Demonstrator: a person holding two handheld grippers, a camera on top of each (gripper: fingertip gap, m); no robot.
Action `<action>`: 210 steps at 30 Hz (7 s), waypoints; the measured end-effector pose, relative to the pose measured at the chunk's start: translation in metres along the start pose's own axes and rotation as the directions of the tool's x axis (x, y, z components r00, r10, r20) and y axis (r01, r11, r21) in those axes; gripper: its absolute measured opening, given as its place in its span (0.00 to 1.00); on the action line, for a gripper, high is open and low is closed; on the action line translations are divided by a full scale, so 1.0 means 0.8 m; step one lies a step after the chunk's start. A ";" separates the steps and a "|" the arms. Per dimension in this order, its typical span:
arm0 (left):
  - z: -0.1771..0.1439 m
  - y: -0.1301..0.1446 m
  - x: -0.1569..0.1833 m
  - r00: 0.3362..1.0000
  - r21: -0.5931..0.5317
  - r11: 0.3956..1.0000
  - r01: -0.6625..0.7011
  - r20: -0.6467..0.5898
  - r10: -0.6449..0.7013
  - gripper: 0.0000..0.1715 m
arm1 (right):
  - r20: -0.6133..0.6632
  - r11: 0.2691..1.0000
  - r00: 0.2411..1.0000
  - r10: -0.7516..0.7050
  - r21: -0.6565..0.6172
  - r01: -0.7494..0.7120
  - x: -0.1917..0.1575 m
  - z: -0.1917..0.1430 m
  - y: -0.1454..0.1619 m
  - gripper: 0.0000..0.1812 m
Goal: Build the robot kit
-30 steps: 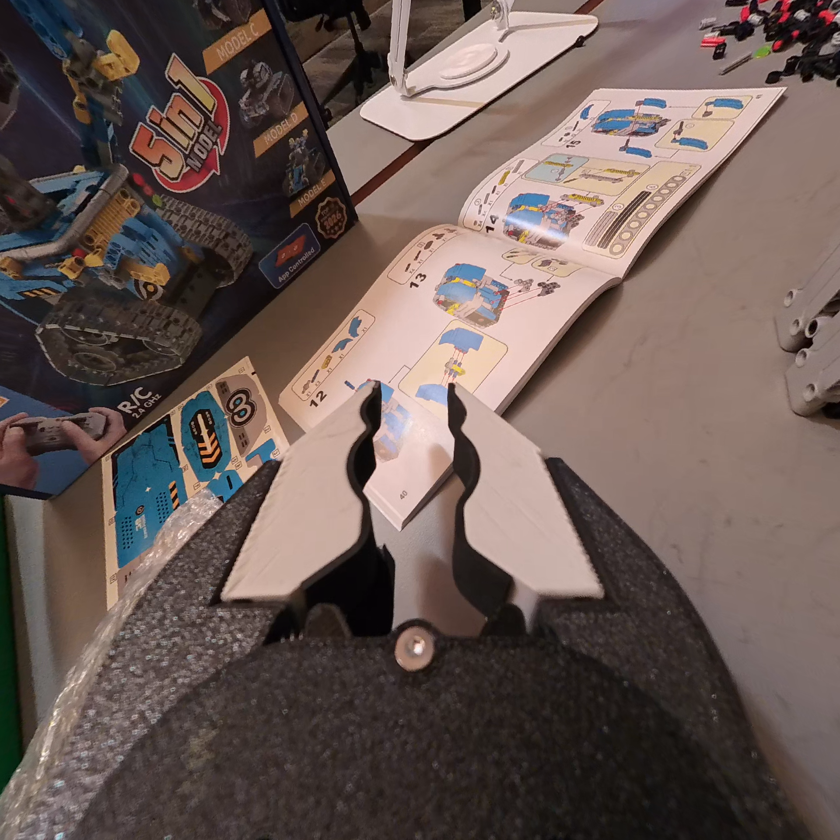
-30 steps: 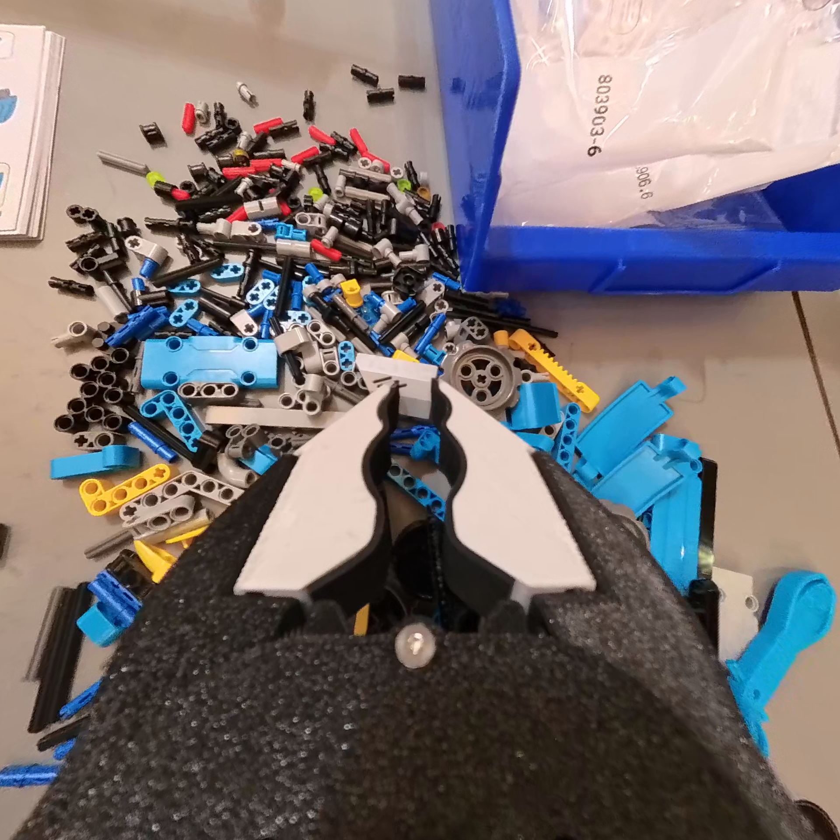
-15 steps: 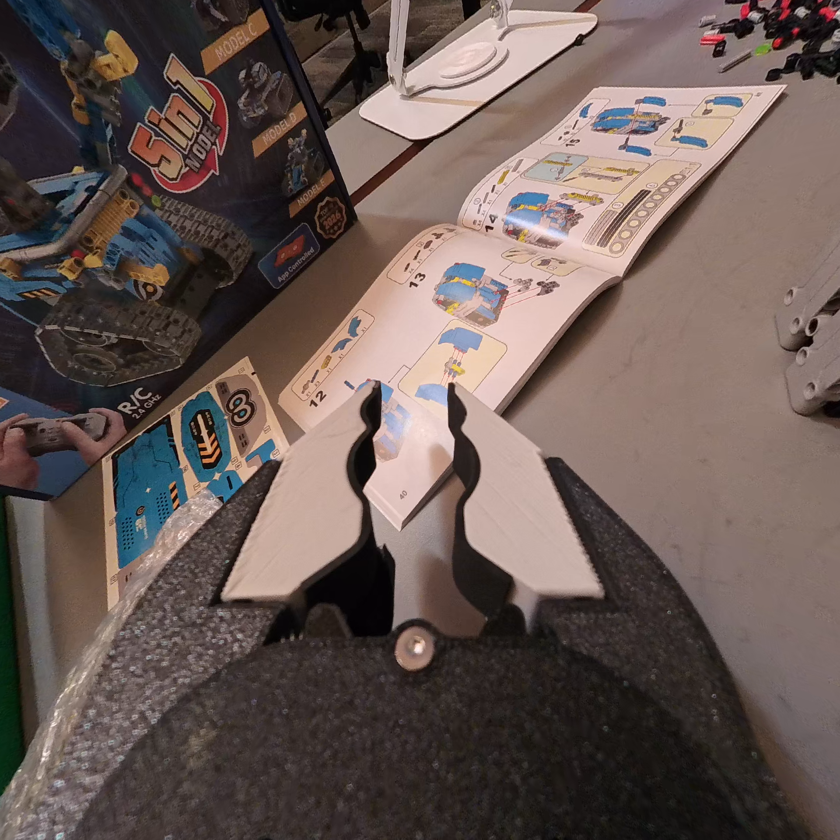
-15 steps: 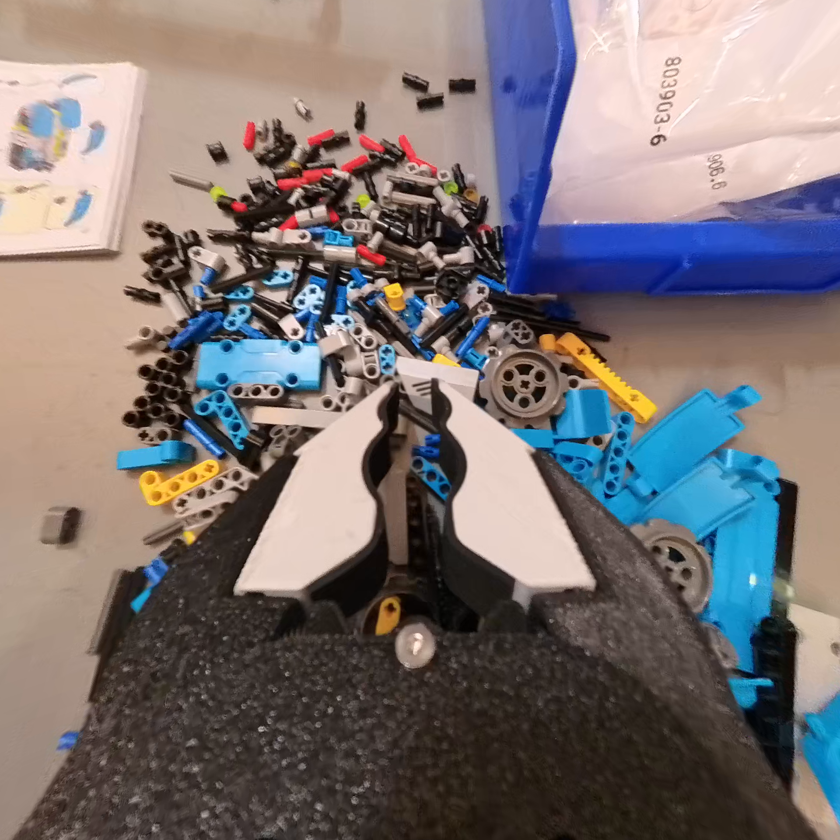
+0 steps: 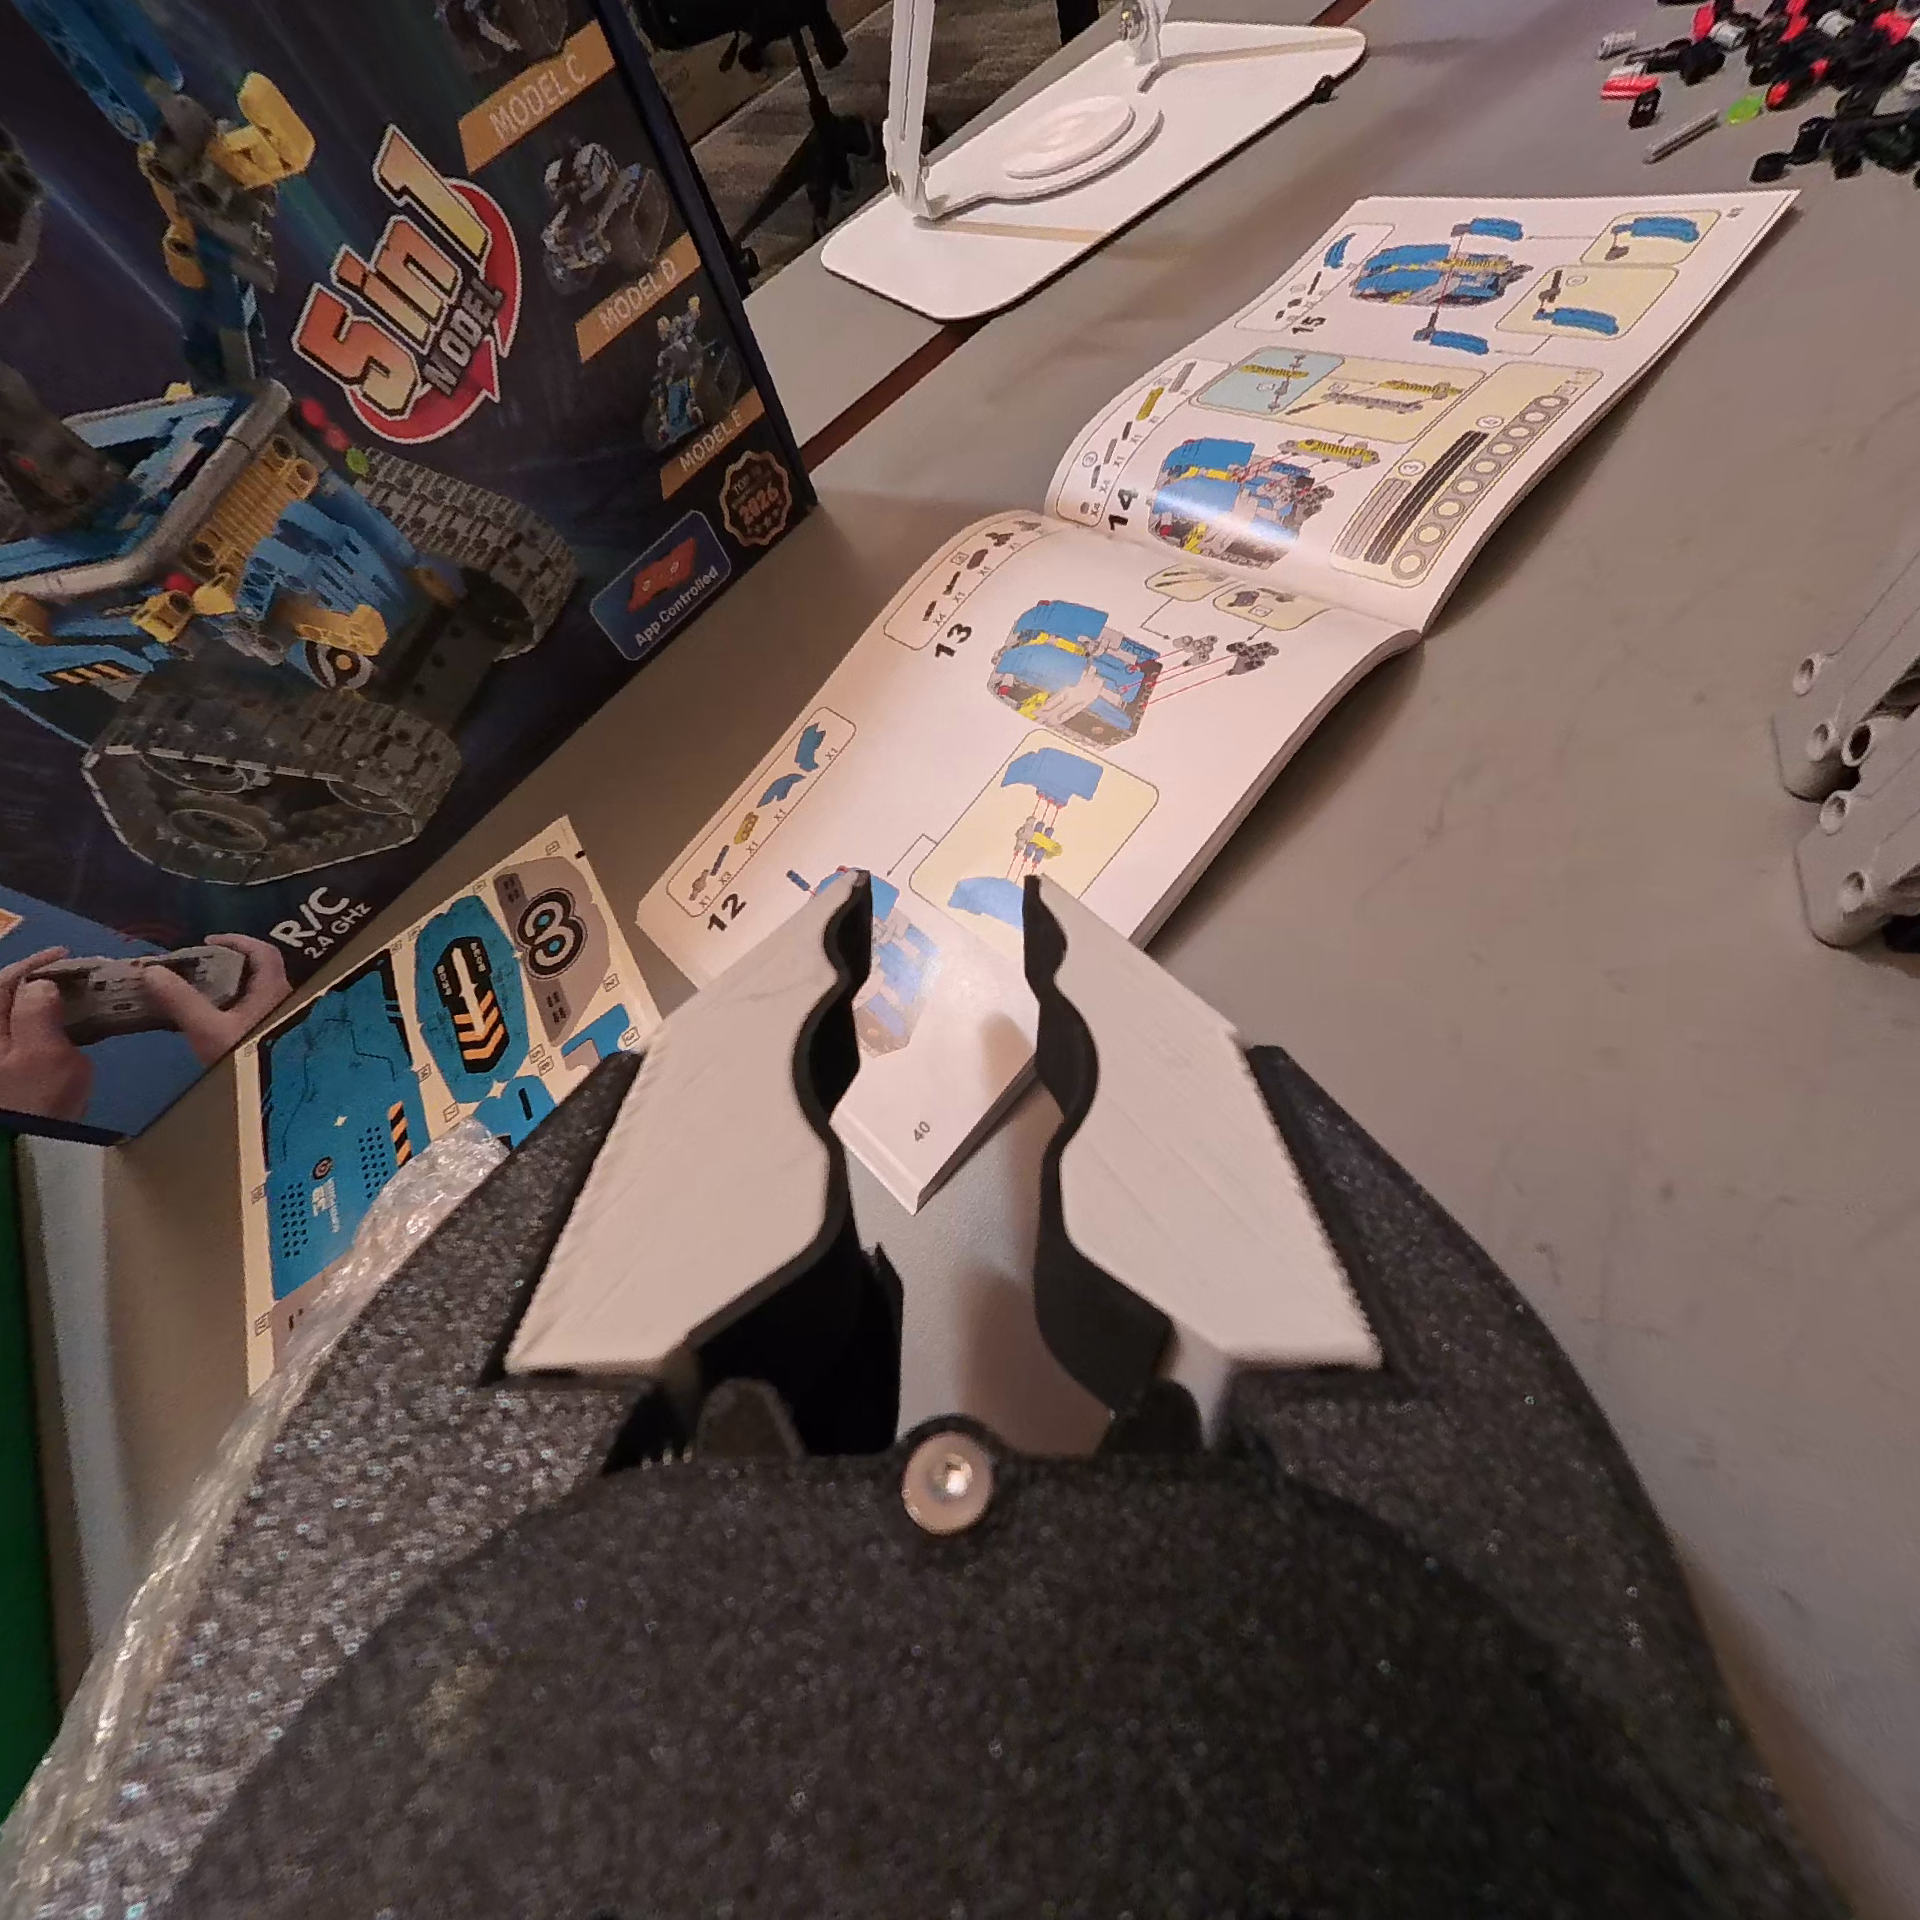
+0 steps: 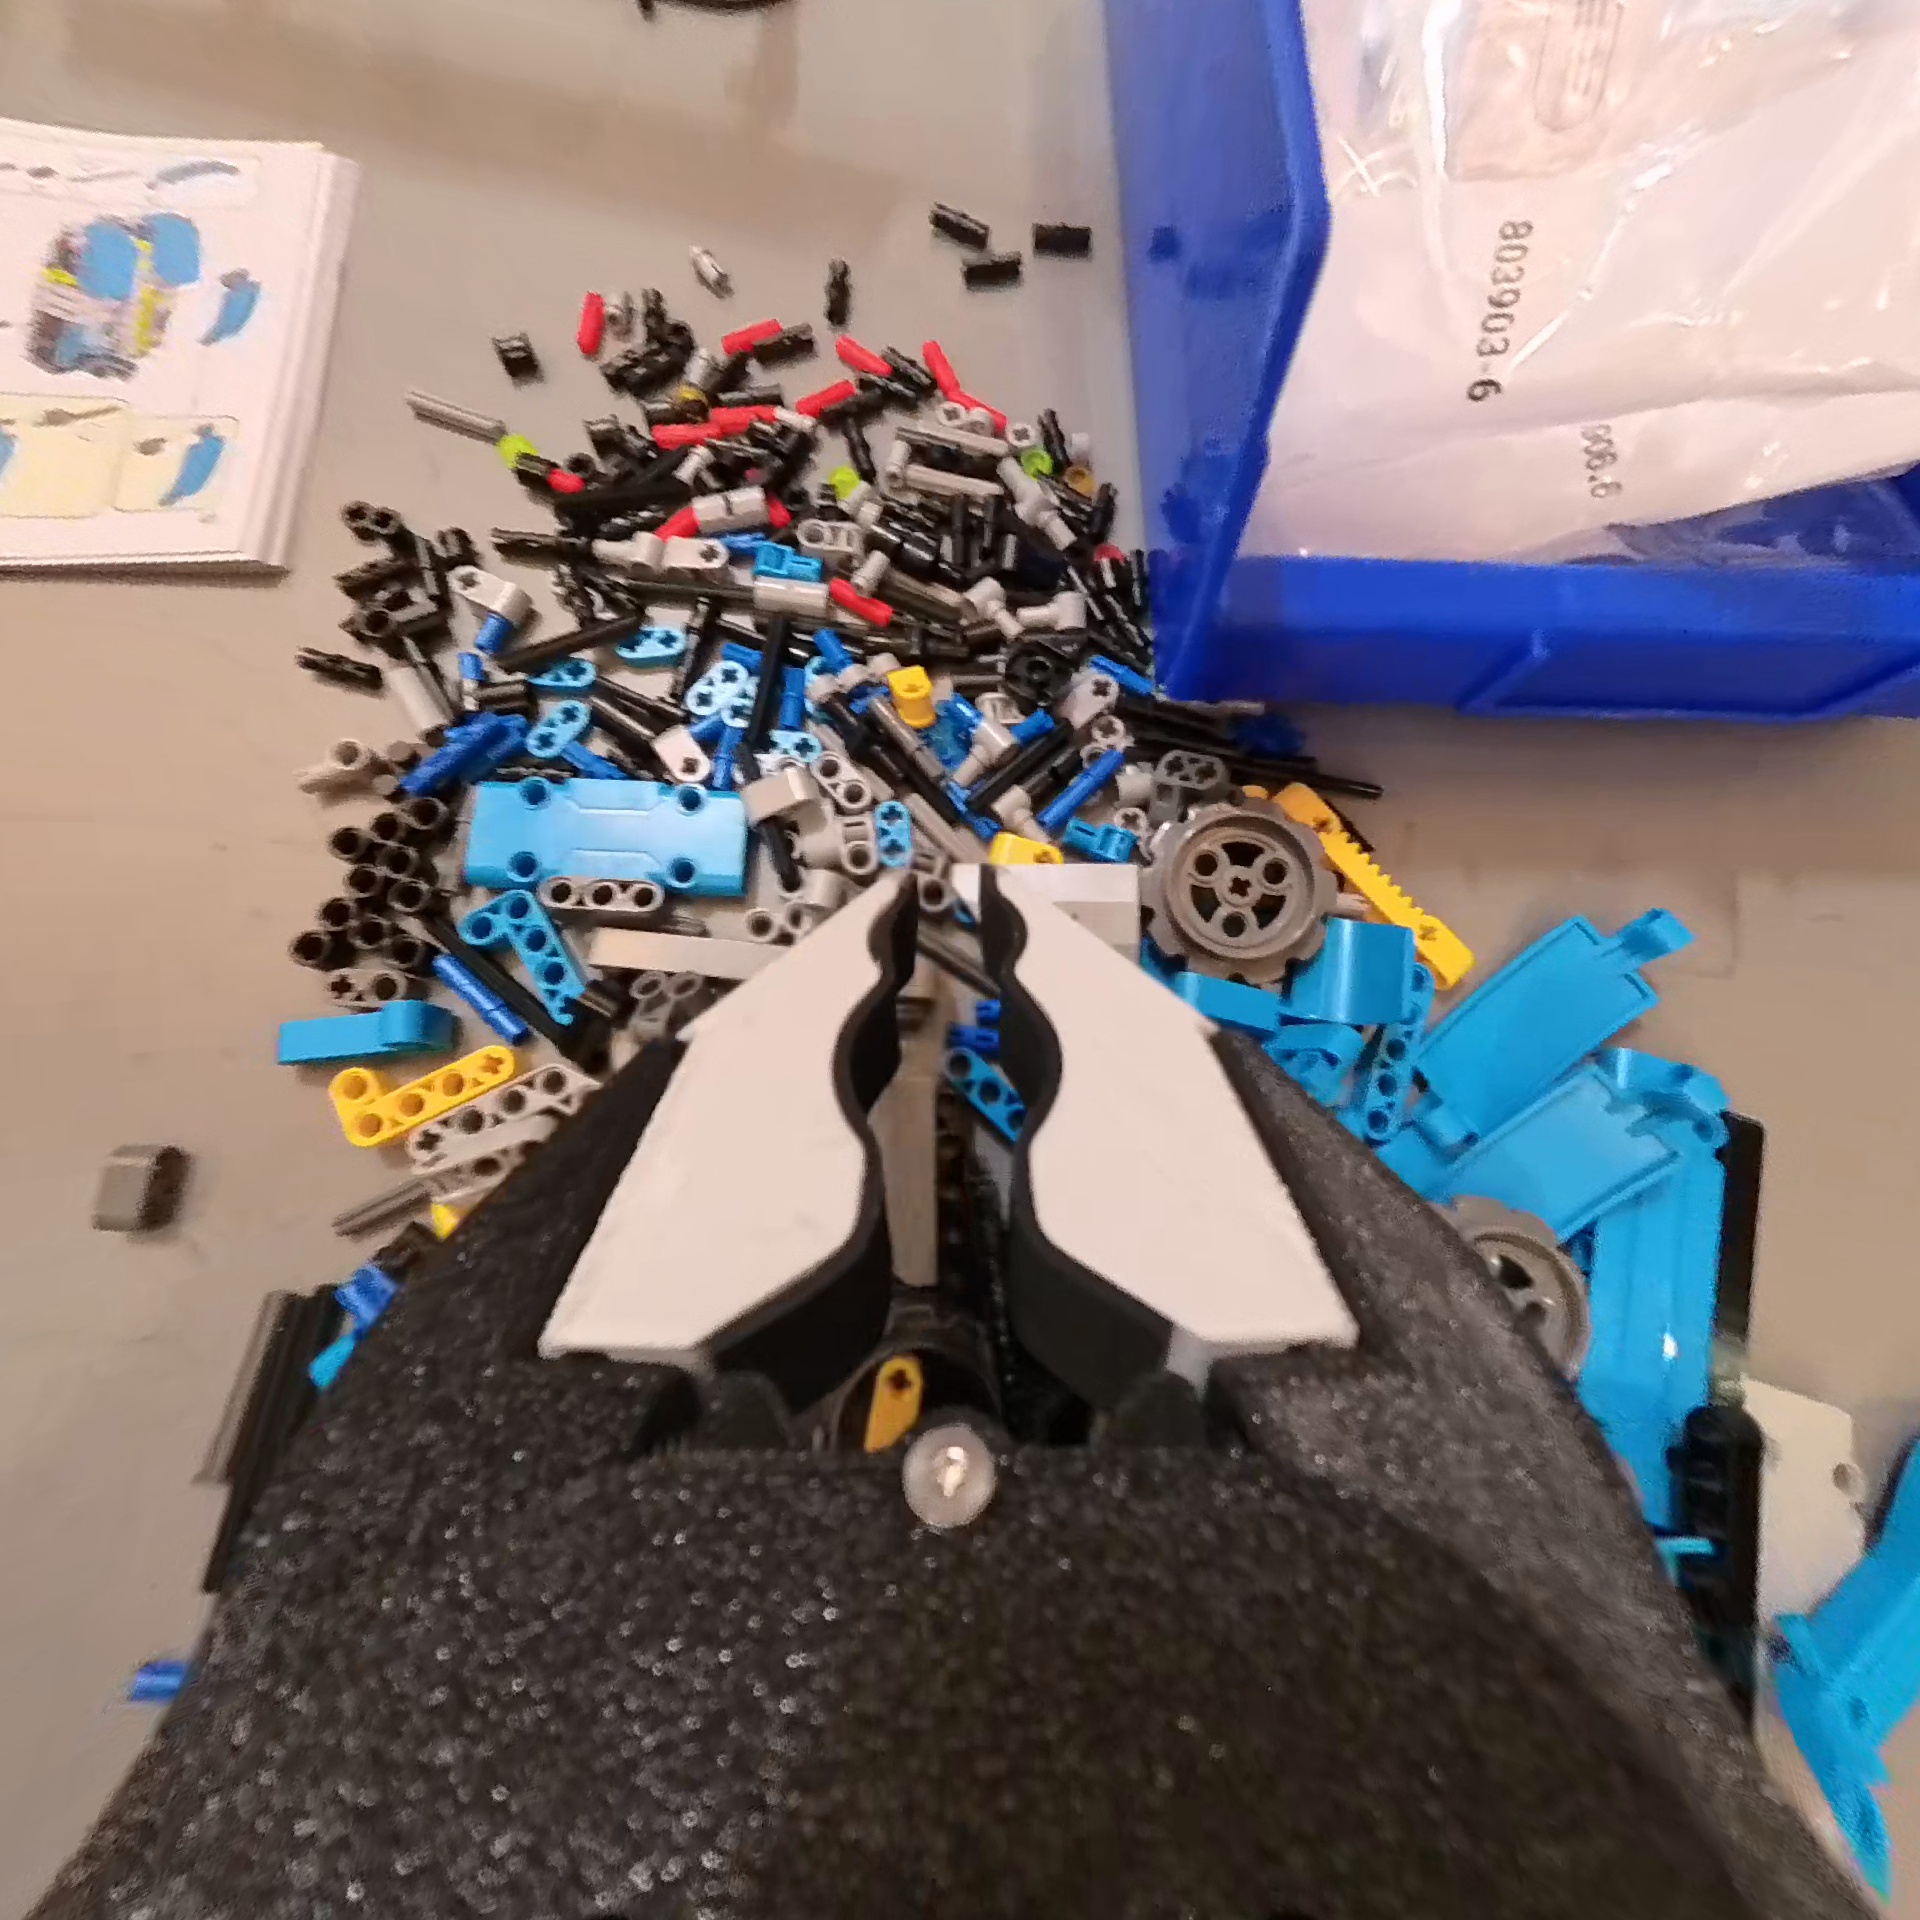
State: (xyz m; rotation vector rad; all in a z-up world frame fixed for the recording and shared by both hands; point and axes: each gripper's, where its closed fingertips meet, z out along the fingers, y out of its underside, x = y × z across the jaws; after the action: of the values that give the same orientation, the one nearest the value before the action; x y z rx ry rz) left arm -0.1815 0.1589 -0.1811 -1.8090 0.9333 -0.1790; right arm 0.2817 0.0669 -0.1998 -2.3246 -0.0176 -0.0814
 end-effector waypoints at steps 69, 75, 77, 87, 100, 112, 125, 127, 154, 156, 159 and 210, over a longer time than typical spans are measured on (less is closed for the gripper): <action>0.003 0.019 -0.018 0.994 -0.090 0.996 -0.029 0.105 0.038 0.16 | 0.599 0.953 0.748 -0.287 0.098 0.287 -0.263 -0.043 -0.001 0.03; 0.003 0.018 -0.016 0.993 -0.090 0.995 -0.039 0.106 0.048 0.16 | 0.738 0.828 0.519 -0.432 0.097 0.552 -0.329 -0.078 0.074 0.03; 0.003 0.018 -0.016 0.993 -0.090 0.995 -0.041 0.106 0.050 0.16 | 0.722 0.822 0.534 -0.441 0.085 0.563 -0.326 -0.072 0.078 0.03; 0.002 0.016 -0.017 0.994 -0.075 0.997 -0.031 0.106 0.039 0.17 | 0.500 0.935 0.810 -0.305 -0.005 0.355 -0.140 -0.141 0.047 0.19; 0.002 0.013 -0.008 0.986 -0.071 0.991 -0.117 0.114 0.124 0.17 | 0.415 0.867 0.774 -0.478 0.083 0.491 -0.163 -0.137 0.107 0.13; 0.001 0.010 -0.006 0.983 -0.059 0.989 -0.132 0.120 0.138 0.17 | 0.452 0.865 0.775 -0.442 -0.016 0.502 -0.153 -0.117 0.132 0.05; 0.001 0.020 -0.029 0.989 -0.089 0.996 -0.003 0.145 0.016 0.17 | 0.464 0.839 0.765 -0.448 -0.077 0.538 -0.153 -0.117 0.135 0.02; 0.002 0.021 -0.030 0.989 -0.096 0.995 0.001 0.147 0.013 0.17 | 0.455 0.840 0.767 -0.452 -0.072 0.538 -0.154 -0.122 0.131 0.02; 0.003 0.023 -0.023 0.988 -0.110 0.993 -0.052 0.142 0.067 0.17 | 0.430 0.923 0.854 -0.291 -0.107 0.369 -0.259 -0.076 0.086 0.06; 0.003 0.022 -0.023 0.988 -0.110 0.992 -0.054 0.140 0.069 0.17 | 0.416 0.942 0.875 -0.249 -0.105 0.318 -0.236 -0.088 0.082 0.18; 0.003 0.022 -0.021 0.988 -0.109 0.992 -0.060 0.138 0.075 0.17 | 0.349 0.977 0.921 -0.174 -0.059 0.207 -0.170 -0.114 0.070 0.18; 0.006 0.024 -0.012 0.983 -0.125 0.985 -0.121 0.120 0.136 0.17 | 0.424 0.949 0.859 -0.288 0.007 0.315 -0.255 -0.077 0.057 0.13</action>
State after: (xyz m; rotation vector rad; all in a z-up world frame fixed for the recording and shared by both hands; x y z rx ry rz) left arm -0.1953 0.1657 -0.1968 -1.8369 0.9824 0.0745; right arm 0.0765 -0.0061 -0.2040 -2.3404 -0.6080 0.2701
